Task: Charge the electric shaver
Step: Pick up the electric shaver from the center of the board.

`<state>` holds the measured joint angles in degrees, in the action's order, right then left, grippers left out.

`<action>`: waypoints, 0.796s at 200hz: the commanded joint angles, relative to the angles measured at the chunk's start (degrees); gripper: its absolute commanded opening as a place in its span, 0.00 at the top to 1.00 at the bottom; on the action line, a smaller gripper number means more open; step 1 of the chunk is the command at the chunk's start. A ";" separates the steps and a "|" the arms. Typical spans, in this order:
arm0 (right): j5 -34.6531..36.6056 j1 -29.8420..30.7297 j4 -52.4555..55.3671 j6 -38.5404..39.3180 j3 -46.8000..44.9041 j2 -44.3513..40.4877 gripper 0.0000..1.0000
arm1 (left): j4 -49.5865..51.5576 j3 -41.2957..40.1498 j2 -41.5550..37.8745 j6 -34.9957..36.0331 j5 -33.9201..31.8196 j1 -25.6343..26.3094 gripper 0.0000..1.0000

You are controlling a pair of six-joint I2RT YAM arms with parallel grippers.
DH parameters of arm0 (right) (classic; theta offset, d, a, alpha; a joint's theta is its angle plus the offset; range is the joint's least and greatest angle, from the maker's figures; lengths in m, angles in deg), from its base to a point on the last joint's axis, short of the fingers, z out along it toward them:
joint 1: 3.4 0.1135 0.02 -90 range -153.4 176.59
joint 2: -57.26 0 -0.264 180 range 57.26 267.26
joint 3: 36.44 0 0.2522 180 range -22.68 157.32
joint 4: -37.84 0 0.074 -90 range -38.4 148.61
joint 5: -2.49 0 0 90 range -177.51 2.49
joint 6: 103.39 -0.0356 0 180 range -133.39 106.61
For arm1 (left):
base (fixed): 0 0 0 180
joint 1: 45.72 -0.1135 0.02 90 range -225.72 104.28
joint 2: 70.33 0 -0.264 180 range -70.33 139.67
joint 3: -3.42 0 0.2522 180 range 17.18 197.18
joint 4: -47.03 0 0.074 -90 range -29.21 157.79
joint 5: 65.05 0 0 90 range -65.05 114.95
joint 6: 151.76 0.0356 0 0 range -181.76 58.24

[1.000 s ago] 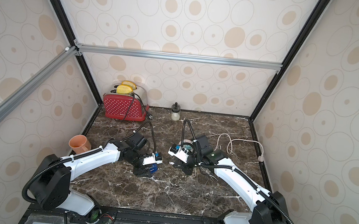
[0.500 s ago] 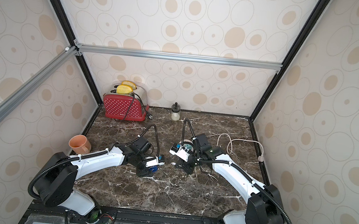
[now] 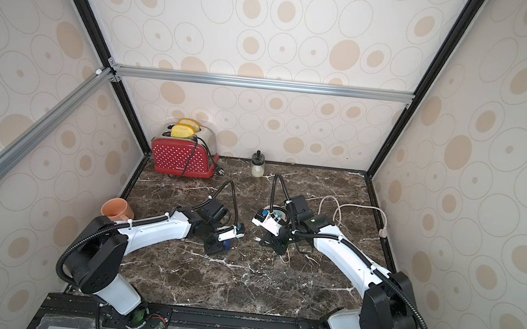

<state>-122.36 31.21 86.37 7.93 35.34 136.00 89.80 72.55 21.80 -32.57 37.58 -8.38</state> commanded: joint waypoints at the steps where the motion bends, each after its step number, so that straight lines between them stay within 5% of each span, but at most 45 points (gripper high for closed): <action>1: -1.60 -0.67 1.16 0.93 1.05 -0.07 1.00 | 0.88 0.48 -1.22 -0.84 -0.27 0.36 0.34; 61: -2.51 -0.95 0.58 0.84 0.56 0.01 1.00 | 3.18 1.94 -8.34 8.02 2.59 -3.15 0.21; 98: -2.42 -0.99 0.04 0.47 -0.24 -0.60 1.00 | 10.53 1.07 -7.62 22.82 8.09 -6.35 0.20; 159: -2.01 -1.37 0.02 0.22 -0.23 -1.13 1.00 | 4.97 0.74 -1.52 26.91 11.68 -7.94 0.19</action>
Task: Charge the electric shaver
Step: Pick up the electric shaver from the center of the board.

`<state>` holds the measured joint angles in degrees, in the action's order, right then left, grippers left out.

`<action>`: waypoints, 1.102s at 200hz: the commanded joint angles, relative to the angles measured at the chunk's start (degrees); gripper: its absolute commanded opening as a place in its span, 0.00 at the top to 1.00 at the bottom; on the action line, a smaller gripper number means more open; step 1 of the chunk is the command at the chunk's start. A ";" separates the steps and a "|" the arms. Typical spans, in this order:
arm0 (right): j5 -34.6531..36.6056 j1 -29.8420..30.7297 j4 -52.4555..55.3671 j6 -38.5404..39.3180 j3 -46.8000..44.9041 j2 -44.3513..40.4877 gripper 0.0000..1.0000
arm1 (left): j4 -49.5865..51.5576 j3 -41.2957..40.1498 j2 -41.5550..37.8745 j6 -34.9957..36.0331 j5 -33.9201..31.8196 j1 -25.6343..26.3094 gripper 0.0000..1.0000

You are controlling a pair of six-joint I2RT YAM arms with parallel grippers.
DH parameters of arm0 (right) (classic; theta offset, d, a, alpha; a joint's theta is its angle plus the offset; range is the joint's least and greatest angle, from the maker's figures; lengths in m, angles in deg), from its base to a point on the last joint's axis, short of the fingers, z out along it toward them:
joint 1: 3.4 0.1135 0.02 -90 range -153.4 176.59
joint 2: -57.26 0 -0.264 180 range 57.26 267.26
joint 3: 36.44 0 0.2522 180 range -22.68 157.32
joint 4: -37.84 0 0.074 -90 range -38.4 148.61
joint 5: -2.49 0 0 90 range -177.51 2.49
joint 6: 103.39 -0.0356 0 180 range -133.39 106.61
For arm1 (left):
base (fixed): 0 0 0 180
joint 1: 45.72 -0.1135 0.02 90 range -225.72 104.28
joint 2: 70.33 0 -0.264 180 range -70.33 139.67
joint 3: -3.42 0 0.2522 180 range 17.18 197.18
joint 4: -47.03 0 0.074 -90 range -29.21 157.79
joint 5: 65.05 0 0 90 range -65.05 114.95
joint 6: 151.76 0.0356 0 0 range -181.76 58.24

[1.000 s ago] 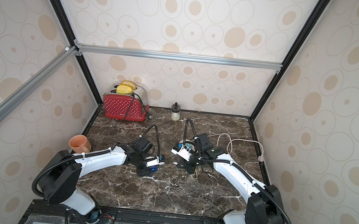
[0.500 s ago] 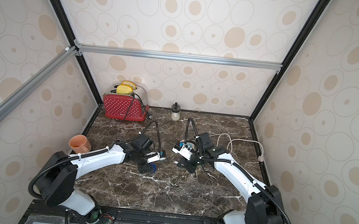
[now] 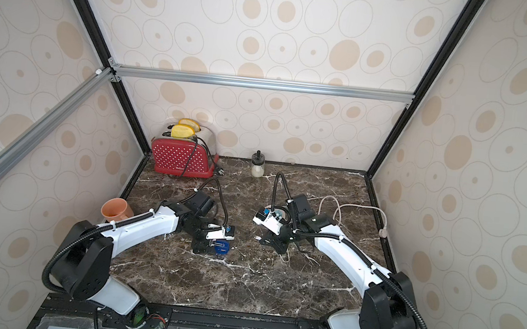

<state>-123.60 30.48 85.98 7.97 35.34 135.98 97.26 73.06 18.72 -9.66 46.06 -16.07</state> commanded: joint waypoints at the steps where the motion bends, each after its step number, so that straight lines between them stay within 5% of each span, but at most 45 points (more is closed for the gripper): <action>1: -0.79 -0.61 0.43 0.17 -0.25 -1.11 1.00 | -2.65 0.13 1.61 3.99 3.17 -0.27 0.19; 63: -0.63 -0.93 0.59 0.17 -0.14 -1.11 1.00 | -10.50 -2.88 3.03 2.34 1.20 -1.34 0.18; 150: -0.42 -0.95 0.64 -0.06 -0.17 -1.46 1.00 | -2.16 0.78 7.38 4.45 -0.07 -1.45 0.19; 183: -0.28 -1.01 0.42 -0.14 -0.32 -1.46 1.00 | -6.79 -1.72 5.73 1.11 0.25 -1.45 0.20; 204: -0.66 -0.99 0.43 -0.27 0.06 -0.78 1.00 | -6.29 -1.90 6.30 1.17 1.33 -1.46 0.28; 220: -0.70 -0.94 0.78 -0.14 0.52 -0.58 1.00 | -6.34 -1.84 6.98 0.81 2.42 -1.47 0.43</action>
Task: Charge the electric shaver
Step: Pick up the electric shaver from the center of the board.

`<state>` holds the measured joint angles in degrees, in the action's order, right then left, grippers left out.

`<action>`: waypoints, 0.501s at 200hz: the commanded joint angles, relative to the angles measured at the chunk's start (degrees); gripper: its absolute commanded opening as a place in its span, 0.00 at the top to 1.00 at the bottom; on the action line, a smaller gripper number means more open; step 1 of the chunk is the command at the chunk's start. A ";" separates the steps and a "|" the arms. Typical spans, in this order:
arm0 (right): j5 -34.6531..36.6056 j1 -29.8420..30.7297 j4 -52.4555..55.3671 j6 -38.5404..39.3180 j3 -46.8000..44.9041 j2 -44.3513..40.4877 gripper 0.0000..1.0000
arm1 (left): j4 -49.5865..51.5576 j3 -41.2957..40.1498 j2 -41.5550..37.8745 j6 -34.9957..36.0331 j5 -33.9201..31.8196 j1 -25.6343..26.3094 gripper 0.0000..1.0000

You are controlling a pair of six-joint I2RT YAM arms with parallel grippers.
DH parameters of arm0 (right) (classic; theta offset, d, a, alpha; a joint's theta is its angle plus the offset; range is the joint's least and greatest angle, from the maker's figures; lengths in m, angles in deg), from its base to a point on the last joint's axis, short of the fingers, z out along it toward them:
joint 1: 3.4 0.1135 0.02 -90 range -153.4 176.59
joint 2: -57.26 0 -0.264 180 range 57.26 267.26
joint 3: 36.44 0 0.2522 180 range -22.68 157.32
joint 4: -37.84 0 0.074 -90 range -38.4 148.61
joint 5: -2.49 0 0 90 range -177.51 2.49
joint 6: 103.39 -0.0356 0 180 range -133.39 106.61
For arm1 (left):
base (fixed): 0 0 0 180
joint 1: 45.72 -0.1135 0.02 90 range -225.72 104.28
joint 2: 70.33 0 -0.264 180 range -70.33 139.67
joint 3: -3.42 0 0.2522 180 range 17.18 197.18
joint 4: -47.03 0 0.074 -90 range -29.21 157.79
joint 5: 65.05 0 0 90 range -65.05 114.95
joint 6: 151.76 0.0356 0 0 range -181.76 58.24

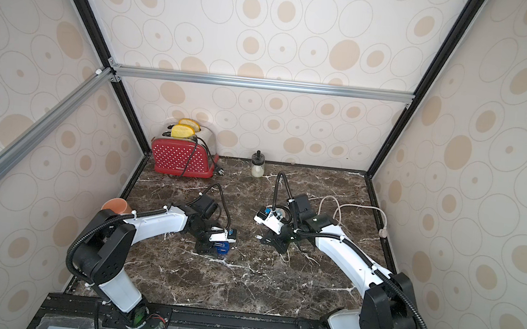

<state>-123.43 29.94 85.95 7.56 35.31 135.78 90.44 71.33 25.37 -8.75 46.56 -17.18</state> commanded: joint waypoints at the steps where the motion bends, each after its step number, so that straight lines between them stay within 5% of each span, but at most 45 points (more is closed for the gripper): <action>1: -0.89 -0.43 0.80 0.25 0.58 -0.39 1.00 | 0.53 -0.10 0.35 -0.11 1.89 -0.34 0.45; 31: -1.17 -0.39 2.52 0.67 0.70 -0.18 1.00 | -1.65 -0.68 -1.31 -1.81 1.52 -0.32 0.72; 77: -1.19 -0.41 9.66 1.85 4.23 1.88 1.00 | -4.35 -1.02 -8.63 -4.16 6.65 -0.47 0.84; 100: -0.59 0.02 11.88 0.98 6.40 2.75 1.00 | -9.59 -1.76 -11.68 -8.02 13.05 -0.46 1.00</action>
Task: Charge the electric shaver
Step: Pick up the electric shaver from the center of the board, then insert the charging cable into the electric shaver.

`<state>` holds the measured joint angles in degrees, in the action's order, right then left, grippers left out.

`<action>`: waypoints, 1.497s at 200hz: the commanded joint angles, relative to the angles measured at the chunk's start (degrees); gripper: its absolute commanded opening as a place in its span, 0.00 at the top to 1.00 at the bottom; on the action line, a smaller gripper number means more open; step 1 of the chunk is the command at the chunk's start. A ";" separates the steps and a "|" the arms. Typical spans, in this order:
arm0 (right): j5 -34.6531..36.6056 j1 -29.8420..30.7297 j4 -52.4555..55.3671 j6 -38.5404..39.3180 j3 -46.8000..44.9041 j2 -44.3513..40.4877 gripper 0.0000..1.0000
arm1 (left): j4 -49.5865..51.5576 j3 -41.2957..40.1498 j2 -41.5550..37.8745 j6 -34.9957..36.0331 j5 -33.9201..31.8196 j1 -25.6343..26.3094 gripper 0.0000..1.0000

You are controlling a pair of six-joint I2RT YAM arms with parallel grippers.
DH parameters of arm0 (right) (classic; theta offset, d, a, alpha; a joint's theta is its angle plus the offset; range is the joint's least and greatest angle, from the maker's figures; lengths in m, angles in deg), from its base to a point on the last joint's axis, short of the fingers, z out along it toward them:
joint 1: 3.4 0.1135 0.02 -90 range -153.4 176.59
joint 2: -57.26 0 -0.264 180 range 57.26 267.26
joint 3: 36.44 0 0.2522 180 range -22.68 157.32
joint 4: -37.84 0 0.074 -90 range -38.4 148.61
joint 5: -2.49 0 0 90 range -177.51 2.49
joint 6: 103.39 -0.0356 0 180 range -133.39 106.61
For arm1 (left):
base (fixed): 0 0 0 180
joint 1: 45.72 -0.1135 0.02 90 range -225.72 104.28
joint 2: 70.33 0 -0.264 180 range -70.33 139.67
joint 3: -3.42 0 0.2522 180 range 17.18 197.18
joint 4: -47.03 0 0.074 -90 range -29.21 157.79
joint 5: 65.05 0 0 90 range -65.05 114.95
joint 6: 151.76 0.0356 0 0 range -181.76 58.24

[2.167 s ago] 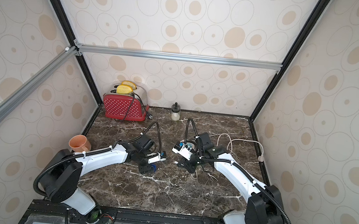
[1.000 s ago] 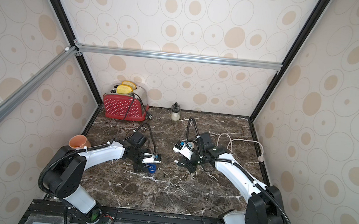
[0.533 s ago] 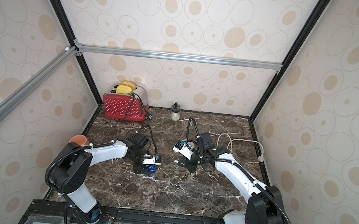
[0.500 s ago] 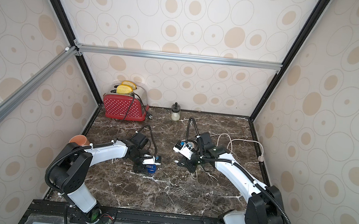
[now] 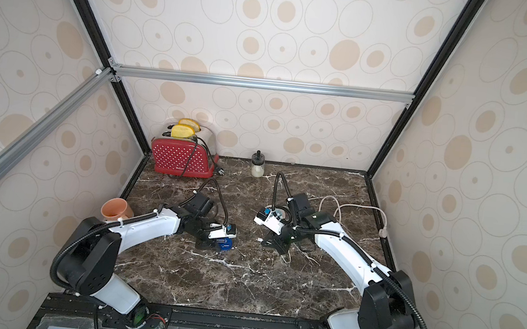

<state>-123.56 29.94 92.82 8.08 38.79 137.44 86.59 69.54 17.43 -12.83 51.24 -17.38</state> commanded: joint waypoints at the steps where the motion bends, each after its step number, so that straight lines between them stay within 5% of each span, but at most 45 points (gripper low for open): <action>1: -0.49 -0.01 5.06 0.39 3.02 1.10 1.00 | -5.89 0.03 -3.83 -3.93 8.71 -0.28 1.00; 64: 1.56 2.84 12.53 -2.80 10.48 5.65 1.00 | -5.60 2.21 -5.19 0.53 19.09 -0.29 1.00; 299: 2.96 8.40 19.36 -6.51 21.52 14.04 1.00 | -2.51 4.33 -7.22 6.39 21.09 -0.13 1.00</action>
<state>-120.13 37.70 110.85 1.52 58.59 150.95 83.18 71.18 10.59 -7.96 69.75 -17.38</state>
